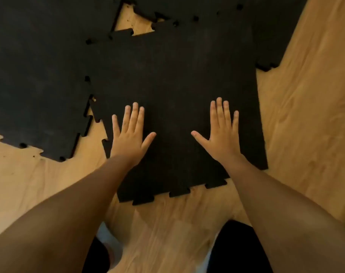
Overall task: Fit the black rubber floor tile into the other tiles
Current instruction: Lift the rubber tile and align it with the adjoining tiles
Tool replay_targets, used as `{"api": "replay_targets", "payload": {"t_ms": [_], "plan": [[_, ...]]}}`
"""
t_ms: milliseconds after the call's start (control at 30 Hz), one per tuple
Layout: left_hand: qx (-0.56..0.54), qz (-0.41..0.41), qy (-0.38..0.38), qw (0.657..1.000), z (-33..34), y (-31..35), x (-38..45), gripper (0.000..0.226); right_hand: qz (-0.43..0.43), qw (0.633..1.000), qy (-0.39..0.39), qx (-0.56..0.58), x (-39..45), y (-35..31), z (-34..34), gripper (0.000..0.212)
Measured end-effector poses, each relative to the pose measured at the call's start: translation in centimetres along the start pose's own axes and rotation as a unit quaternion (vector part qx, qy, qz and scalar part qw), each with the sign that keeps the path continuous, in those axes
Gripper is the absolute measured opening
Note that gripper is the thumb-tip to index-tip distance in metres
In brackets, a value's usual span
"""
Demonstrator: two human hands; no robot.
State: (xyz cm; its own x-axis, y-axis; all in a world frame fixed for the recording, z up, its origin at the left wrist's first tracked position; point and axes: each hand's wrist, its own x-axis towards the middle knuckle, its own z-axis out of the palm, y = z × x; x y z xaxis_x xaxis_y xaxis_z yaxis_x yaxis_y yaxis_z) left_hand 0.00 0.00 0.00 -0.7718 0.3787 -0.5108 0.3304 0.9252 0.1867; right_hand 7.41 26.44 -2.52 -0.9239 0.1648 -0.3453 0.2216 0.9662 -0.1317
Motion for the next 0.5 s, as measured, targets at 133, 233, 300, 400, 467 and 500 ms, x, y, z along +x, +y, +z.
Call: {"api": "replay_targets", "payload": {"t_ms": [133, 233, 300, 400, 467, 500], "plan": [[0.035, -0.057, 0.045, 0.997, 4.3, 1.1, 1.1, 0.077, 0.022, 0.998, 0.053, -0.035, 0.6, 0.6, 3.4, 0.098], [0.047, -0.056, 0.116, 0.99, 5.6, 0.8, 1.1, 0.075, 0.006, 0.995, 0.091, -0.038, 0.6, 0.9, 4.2, 0.094], [0.047, -0.053, 0.115, 0.991, 5.3, 0.8, 1.1, 0.073, 0.004, 0.995, 0.091, -0.035, 0.5, 0.7, 3.8, 0.093], [0.017, -0.051, 0.089, 0.995, 4.7, 0.9, 0.7, 0.071, 0.003, 0.997, 0.066, -0.029, 0.5, 0.3, 2.8, 0.092], [0.002, -0.052, 0.077, 0.996, 4.9, 0.5, -0.3, 0.071, -0.001, 0.998, 0.061, -0.03, 0.5, 0.4, 2.8, 0.091], [-0.002, -0.062, 0.075, 0.995, 5.2, 0.0, -1.0, 0.072, -0.001, 0.998, 0.058, -0.032, 0.5, 0.5, 3.0, 0.091]]}}
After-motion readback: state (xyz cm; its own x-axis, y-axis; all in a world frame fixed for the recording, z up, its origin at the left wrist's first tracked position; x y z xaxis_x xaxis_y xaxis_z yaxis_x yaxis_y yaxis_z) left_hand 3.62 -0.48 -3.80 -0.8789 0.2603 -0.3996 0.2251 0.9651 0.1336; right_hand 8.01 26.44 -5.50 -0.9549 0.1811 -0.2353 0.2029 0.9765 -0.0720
